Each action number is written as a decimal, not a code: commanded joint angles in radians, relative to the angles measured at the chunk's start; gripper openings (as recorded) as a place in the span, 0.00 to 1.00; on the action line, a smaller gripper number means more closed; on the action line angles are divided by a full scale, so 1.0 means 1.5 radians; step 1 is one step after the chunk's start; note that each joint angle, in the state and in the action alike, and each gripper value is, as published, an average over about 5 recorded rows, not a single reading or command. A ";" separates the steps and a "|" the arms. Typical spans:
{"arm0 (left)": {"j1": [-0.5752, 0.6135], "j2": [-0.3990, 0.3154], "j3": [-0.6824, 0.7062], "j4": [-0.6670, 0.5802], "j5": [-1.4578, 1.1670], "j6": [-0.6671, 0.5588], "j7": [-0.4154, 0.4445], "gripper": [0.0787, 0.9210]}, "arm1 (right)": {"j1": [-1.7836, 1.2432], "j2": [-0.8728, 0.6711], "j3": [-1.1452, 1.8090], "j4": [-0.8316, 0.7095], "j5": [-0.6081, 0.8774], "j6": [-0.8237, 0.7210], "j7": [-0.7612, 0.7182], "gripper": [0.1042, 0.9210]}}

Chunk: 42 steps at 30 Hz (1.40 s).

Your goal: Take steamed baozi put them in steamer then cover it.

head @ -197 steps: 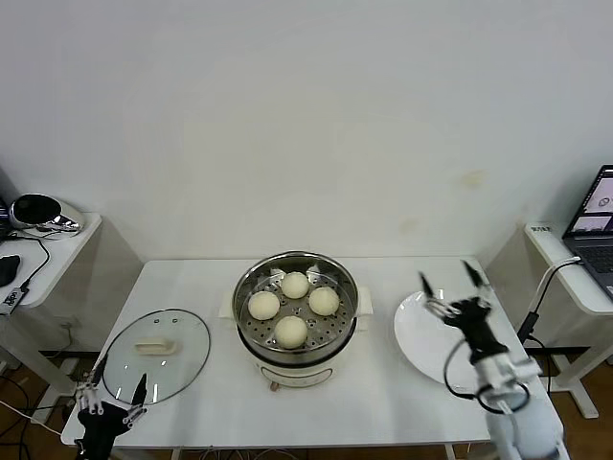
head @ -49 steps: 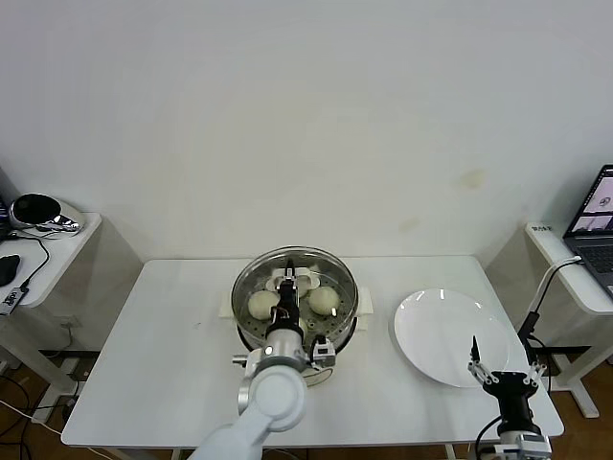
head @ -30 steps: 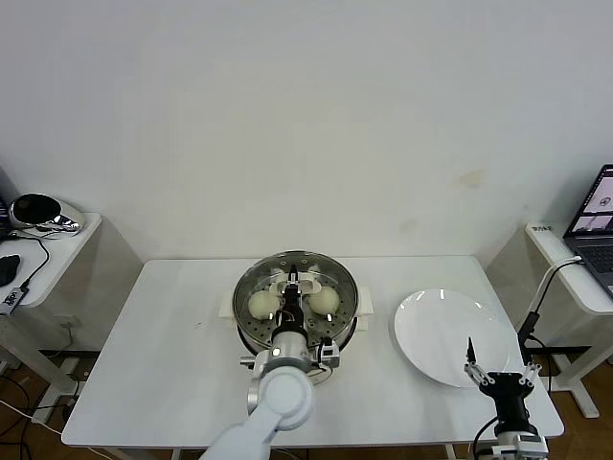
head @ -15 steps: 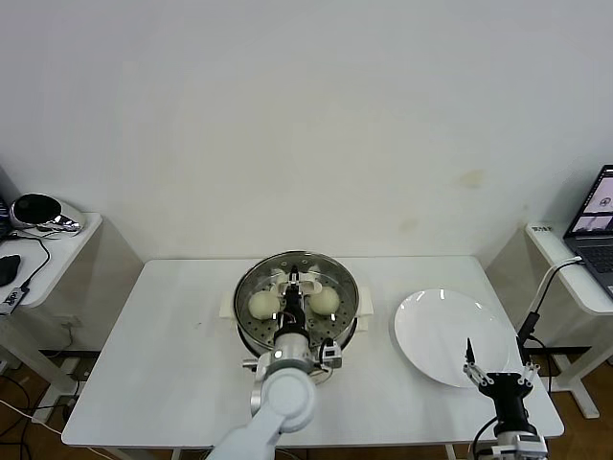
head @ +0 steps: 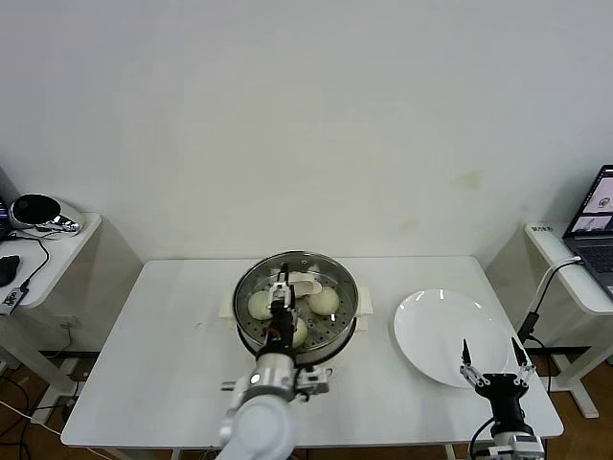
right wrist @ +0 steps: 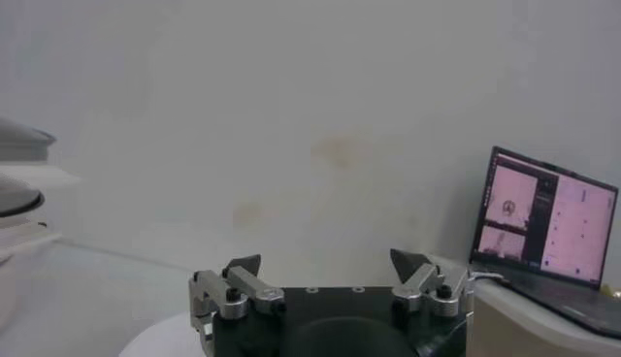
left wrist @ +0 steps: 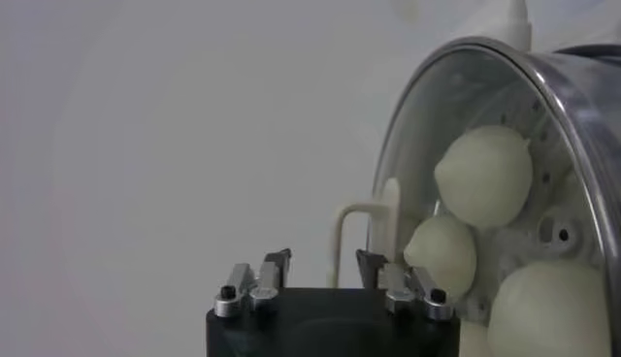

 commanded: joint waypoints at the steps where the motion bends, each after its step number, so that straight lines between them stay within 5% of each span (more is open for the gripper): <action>1: 0.328 0.079 -0.309 -0.232 -0.478 -0.305 -0.166 0.70 | -0.006 -0.004 -0.011 0.005 0.008 0.008 -0.021 0.88; 3: 0.402 0.067 -0.424 -0.222 -0.665 -0.416 -0.214 0.76 | -0.011 -0.008 -0.023 0.008 0.020 0.010 -0.031 0.88; 6: 0.493 0.049 -0.520 -0.197 -0.905 -0.464 -0.276 0.84 | -0.017 -0.017 -0.053 0.009 0.040 0.008 -0.040 0.88; 12: 0.572 0.031 -0.512 -0.157 -1.186 -0.510 -0.265 0.88 | -0.040 -0.053 -0.093 0.014 0.067 -0.011 -0.064 0.88; 27: 0.535 0.003 -0.531 -0.026 -1.117 -0.482 -0.173 0.88 | -0.088 -0.071 -0.133 0.023 0.069 -0.055 -0.084 0.88; 42: 0.543 -0.023 -0.525 -0.003 -1.085 -0.488 -0.167 0.88 | -0.130 -0.096 -0.132 0.082 0.140 -0.090 -0.069 0.88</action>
